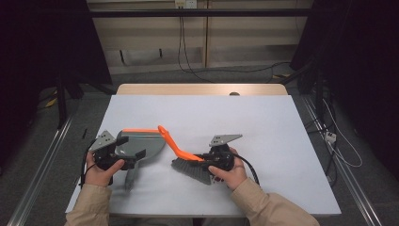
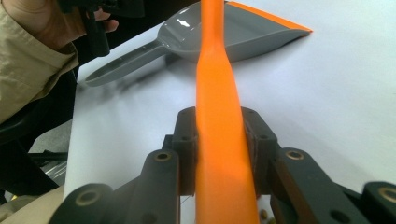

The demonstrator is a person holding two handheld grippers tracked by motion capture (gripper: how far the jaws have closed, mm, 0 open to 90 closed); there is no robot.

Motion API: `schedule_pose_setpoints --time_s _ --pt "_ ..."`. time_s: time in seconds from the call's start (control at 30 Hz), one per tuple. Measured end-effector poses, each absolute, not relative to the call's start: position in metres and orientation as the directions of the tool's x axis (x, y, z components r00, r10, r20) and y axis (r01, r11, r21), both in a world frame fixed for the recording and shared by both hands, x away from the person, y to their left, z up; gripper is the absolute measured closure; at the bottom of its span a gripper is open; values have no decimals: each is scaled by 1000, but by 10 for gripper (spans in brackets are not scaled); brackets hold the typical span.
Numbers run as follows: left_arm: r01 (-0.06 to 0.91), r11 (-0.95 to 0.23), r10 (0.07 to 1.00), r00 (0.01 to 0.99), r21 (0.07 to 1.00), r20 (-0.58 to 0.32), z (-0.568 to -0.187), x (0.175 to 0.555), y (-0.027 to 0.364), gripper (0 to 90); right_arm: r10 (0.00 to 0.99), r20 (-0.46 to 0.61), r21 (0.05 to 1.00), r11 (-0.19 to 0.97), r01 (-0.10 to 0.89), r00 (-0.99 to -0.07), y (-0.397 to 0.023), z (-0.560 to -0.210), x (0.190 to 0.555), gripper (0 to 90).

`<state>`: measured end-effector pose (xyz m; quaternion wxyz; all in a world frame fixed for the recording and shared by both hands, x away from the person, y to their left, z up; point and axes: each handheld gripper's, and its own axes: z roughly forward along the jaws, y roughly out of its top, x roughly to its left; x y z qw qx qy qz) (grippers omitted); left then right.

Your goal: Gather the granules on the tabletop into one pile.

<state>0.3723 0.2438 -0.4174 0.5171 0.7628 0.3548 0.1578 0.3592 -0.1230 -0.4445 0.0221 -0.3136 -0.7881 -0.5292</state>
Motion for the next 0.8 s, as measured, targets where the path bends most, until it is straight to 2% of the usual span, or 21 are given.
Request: schedule_pose_setpoints --time_s 0.27,0.5,0.8 --pt "374 -210 701 701 903 -127 -417 372 243 55 490 380 818 218 532 -785 -134 -444 362 711" --pt "371 -213 700 703 904 -123 -417 372 243 55 466 431 821 154 550 -773 -134 -438 363 710" --pt "373 -213 702 702 903 -124 -417 371 244 55 402 382 832 242 499 -832 -134 -431 349 710"
